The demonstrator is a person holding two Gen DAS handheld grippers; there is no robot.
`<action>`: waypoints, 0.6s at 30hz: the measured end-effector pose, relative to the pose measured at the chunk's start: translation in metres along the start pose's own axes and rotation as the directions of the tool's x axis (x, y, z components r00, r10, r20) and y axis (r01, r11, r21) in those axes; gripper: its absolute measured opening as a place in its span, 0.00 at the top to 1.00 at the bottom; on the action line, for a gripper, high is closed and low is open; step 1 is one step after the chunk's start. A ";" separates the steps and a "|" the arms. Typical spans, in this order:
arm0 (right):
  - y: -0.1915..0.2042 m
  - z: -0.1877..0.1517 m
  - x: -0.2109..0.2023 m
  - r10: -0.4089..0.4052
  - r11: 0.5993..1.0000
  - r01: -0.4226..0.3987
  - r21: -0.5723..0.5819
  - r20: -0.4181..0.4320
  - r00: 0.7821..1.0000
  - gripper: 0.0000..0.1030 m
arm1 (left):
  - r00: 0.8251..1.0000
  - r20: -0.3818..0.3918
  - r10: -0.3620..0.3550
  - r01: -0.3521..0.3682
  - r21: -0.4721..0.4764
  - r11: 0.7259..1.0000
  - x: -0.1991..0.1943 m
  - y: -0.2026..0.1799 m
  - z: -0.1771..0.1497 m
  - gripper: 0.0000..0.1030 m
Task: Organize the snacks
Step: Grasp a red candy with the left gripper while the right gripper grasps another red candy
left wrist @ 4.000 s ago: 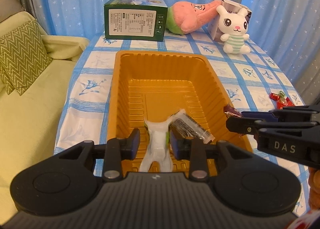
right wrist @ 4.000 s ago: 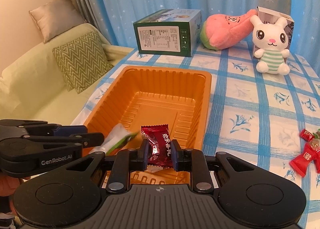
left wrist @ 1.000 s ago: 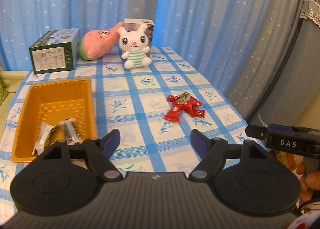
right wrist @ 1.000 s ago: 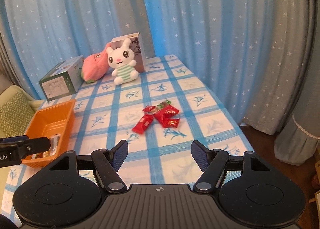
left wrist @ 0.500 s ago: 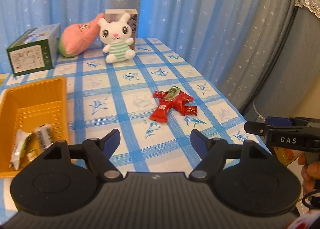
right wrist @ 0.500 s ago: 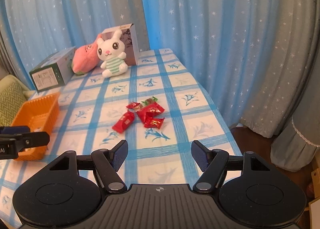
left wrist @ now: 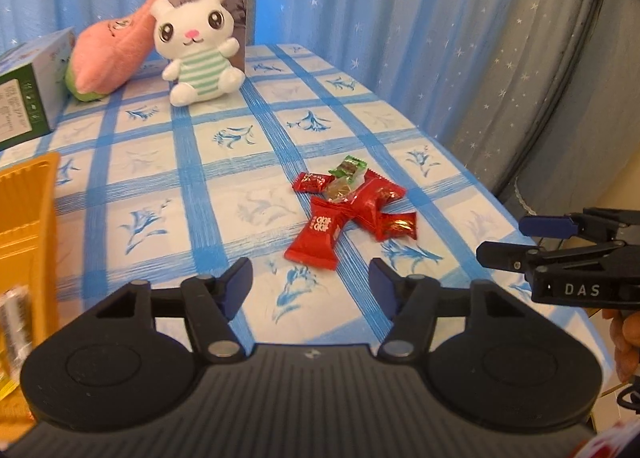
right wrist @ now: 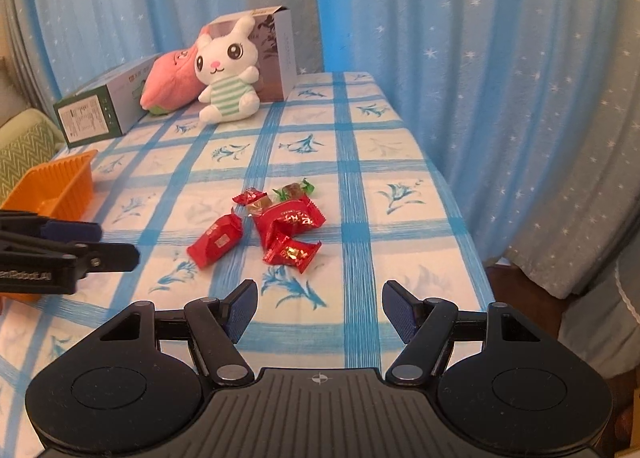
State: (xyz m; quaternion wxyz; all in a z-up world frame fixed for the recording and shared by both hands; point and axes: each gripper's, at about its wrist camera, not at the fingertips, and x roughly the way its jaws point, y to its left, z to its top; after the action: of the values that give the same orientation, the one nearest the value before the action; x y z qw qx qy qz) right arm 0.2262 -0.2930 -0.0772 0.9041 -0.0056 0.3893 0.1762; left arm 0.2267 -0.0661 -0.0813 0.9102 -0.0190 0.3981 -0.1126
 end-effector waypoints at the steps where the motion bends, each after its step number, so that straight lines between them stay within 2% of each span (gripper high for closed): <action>1: -0.001 0.001 0.006 0.004 1.000 -0.004 -0.008 -0.003 1.000 0.33 | 1.000 -0.003 -0.002 0.002 0.003 1.000 0.008 0.000 0.001 0.45; 4: -0.003 0.003 0.024 0.016 1.000 -0.016 -0.025 -0.007 1.000 0.33 | 1.000 -0.011 -0.013 0.013 0.007 1.000 0.032 0.002 0.006 0.48; 8: -0.006 0.006 0.041 0.028 0.999 -0.028 -0.032 -0.011 1.000 0.33 | 1.000 -0.020 -0.017 0.017 0.024 1.000 0.057 0.001 0.013 0.59; 15: -0.008 0.007 0.062 0.035 0.998 -0.036 -0.059 -0.025 0.999 0.33 | 0.998 -0.047 -0.034 0.037 0.075 0.997 0.091 -0.005 0.022 0.64; 18: -0.010 0.008 0.067 0.039 0.997 -0.041 -0.066 -0.028 0.999 0.33 | 0.997 -0.062 -0.037 0.043 0.112 0.993 0.102 -0.010 0.023 0.70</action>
State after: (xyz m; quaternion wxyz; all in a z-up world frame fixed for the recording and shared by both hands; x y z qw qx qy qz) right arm 0.2772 -0.2797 -0.1204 0.8945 -0.0302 0.3951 0.2070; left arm 0.3085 -0.0991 -0.1380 0.8950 0.0283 0.4177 -0.1538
